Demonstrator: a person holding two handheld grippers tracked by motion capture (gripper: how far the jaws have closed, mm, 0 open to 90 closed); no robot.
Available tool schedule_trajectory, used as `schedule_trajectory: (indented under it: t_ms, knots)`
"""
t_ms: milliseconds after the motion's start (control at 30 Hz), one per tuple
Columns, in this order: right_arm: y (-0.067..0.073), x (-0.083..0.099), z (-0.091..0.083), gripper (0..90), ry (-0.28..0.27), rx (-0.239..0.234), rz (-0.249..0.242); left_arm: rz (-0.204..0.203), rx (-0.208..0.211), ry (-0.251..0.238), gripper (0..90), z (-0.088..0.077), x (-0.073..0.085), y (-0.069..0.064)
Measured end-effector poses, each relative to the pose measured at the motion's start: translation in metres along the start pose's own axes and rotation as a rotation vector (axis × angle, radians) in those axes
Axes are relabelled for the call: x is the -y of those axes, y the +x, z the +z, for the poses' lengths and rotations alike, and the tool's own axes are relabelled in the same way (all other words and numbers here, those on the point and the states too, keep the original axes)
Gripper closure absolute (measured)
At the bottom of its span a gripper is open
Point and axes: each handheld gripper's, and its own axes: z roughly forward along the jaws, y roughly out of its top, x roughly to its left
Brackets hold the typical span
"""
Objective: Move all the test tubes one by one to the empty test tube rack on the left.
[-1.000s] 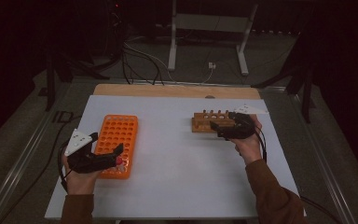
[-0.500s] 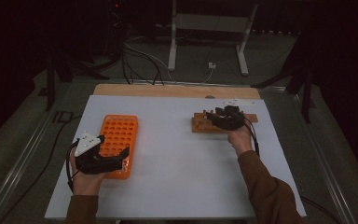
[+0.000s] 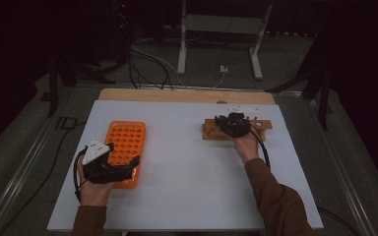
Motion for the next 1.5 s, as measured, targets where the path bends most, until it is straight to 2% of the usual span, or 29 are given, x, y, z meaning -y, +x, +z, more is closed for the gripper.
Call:
schedule_trajectory:
  t_ms: [200,367,733,1000,1200,1367,1500]
  knots:
    - [0.004,0.0,0.001,76.2,-0.012,0.015,-0.003,0.001,0.005,0.005,0.4,0.0,-0.001,-0.001]
    - [0.003,-0.004,-0.006,76.3,-0.039,0.015,-0.002,0.002,0.012,0.003,0.4,0.001,-0.002,-0.002]
    - [-0.002,-0.02,-0.031,76.3,-0.104,0.007,0.007,0.009,0.034,0.005,0.4,0.008,-0.006,-0.011]
    - [-0.003,-0.035,-0.055,76.3,-0.154,-0.003,-0.015,0.021,0.062,0.016,0.4,0.018,-0.007,-0.024]
    - [0.0,-0.036,-0.068,76.2,-0.154,-0.046,-0.028,0.041,0.086,0.021,0.5,0.027,-0.009,-0.037]
    - [0.006,-0.031,-0.073,76.2,-0.141,-0.116,-0.016,0.054,0.106,0.013,0.5,0.034,-0.011,-0.049]
    - [0.015,-0.026,-0.077,76.2,-0.12,-0.169,-0.029,0.065,0.126,0.009,0.9,0.041,-0.011,-0.059]
